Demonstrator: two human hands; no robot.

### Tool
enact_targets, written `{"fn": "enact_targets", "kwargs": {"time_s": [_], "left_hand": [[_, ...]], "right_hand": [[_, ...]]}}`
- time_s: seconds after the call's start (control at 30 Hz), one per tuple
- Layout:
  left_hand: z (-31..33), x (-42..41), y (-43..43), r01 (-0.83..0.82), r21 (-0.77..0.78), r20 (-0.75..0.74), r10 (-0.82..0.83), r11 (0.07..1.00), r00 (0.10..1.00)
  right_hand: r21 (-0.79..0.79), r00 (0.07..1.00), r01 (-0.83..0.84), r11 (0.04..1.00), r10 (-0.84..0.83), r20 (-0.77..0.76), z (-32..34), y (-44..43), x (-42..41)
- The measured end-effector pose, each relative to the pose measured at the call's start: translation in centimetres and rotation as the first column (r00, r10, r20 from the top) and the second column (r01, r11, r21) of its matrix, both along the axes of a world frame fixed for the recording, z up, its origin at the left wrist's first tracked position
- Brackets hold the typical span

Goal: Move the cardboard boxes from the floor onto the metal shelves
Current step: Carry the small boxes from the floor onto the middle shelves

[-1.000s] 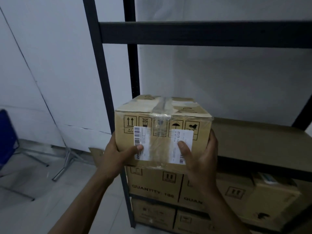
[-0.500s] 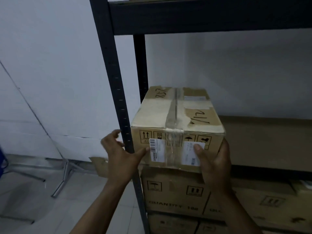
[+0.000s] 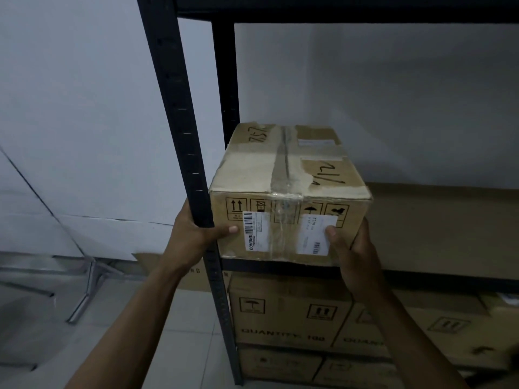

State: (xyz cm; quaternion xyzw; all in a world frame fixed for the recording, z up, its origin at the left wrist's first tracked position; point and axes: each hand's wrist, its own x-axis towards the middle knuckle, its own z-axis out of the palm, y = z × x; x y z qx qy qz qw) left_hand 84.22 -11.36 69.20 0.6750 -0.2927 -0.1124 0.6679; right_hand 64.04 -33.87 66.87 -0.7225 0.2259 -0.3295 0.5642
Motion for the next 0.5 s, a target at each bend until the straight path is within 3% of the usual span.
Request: {"fn": "enact_targets", "kwargs": {"time_s": [0.3, 0.5], "left_hand": [[-0.4, -0.3, 0.0, -0.036, 0.004, 0.036, 0.036, 0.999, 0.999], [-1.8, -1.6, 0.2, -0.137, 0.032, 0.034, 0.135, 0.990, 0.990]], "right_hand": [[-0.044, 0.998, 0.041, 0.998, -0.043, -0.046, 0.5, 1.0, -0.2], [-0.109, 0.968, 0.200, 0.974, -0.213, -0.132, -0.3, 3.3, -1.4]]}}
